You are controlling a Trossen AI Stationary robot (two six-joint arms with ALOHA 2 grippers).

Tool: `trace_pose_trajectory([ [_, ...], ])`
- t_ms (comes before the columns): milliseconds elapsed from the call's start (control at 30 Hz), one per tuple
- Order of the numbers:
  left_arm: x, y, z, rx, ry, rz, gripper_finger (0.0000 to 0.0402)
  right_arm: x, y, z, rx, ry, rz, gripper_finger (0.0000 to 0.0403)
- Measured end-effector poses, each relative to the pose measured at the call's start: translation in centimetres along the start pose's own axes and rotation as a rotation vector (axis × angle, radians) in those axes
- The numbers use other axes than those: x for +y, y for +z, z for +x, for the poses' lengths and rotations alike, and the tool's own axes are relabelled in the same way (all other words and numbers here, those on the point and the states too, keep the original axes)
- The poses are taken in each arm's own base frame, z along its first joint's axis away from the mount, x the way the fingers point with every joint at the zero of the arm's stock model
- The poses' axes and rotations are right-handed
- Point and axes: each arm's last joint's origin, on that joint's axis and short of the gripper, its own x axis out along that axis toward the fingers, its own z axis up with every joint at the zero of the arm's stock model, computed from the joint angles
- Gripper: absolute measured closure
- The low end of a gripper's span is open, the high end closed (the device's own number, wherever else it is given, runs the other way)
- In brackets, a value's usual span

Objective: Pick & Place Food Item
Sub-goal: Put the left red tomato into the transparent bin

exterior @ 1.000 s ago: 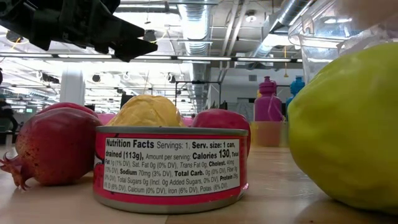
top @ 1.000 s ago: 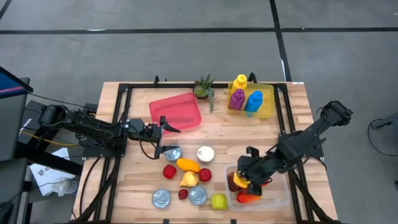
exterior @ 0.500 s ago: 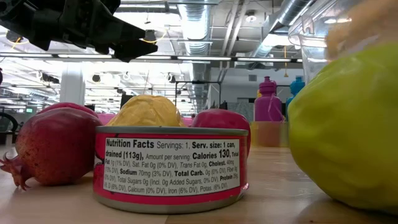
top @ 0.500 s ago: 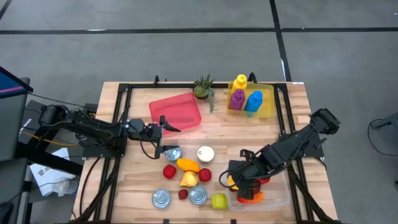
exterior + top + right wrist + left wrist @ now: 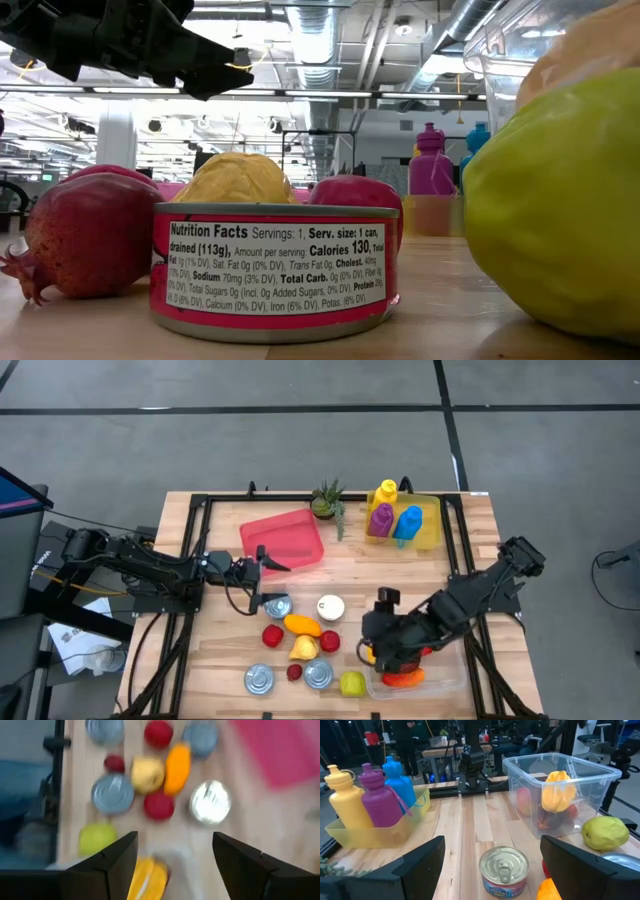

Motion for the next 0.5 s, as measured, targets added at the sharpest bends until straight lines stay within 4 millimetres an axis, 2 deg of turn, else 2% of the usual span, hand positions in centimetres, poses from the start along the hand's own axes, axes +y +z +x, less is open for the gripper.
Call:
trace_pose_trajectory([
  [300, 0.0, 0.4, 0.0, -0.041, 0.013, -0.039, 0.0082, 1.0, 2.8, 0.1, -0.306, -0.064, -0.158, 0.0158],
  [367, 0.0, 0.2, 0.0, -0.015, 0.011, -0.053, 0.0082, 1.0, 3.5, 0.7, -0.362, -0.064, -0.163, 0.0158],
  [500, 0.0, -0.6, 0.0, 0.06, 0.031, -0.081, 0.008, 0.8, 3.4, 3.0, -0.379, -0.072, -0.194, 0.0158],
])
